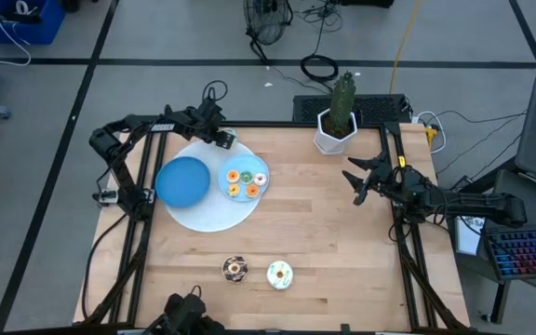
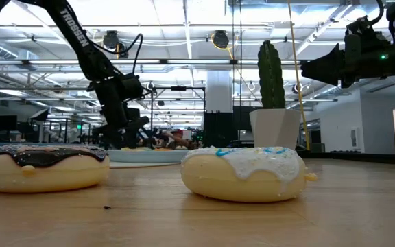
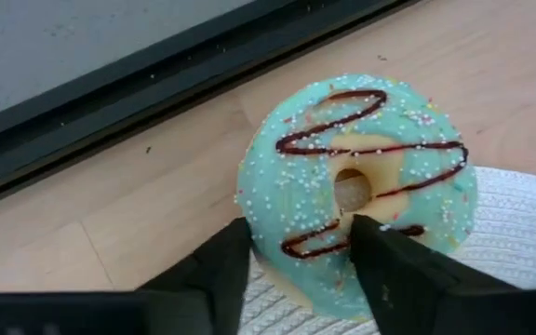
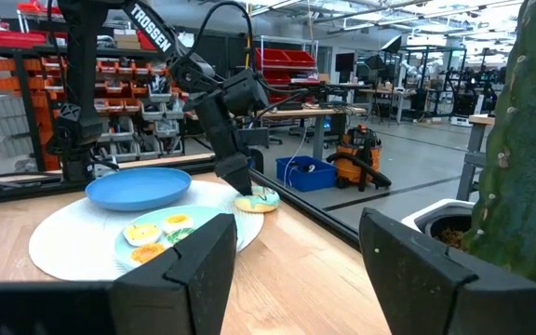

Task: Pick & Place donuts
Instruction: Put the large green donut on the blue plate

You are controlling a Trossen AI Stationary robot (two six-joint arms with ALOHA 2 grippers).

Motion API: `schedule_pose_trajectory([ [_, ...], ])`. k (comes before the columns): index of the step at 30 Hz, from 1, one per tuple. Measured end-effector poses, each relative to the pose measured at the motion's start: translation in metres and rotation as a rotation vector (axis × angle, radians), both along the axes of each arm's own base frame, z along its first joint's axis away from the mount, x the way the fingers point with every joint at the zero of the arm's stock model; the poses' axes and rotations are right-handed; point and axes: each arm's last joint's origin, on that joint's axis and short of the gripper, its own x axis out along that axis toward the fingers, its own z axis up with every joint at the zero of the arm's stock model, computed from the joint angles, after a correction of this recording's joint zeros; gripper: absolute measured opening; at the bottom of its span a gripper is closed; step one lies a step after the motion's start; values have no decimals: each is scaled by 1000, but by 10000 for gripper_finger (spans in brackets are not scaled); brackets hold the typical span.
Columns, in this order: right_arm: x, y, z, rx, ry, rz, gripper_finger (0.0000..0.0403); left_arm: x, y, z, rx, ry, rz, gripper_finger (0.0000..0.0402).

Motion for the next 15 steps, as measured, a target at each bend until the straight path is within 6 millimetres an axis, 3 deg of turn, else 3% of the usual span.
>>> schedule_pose_trajectory([
  [12, 0, 0, 0, 0, 0, 0, 212, 1, 2, 2, 24, -21, -16, 22],
  [15, 0, 0, 0, 0, 0, 1, 212, 1, 2, 7, 36, -37, -22, 13],
])
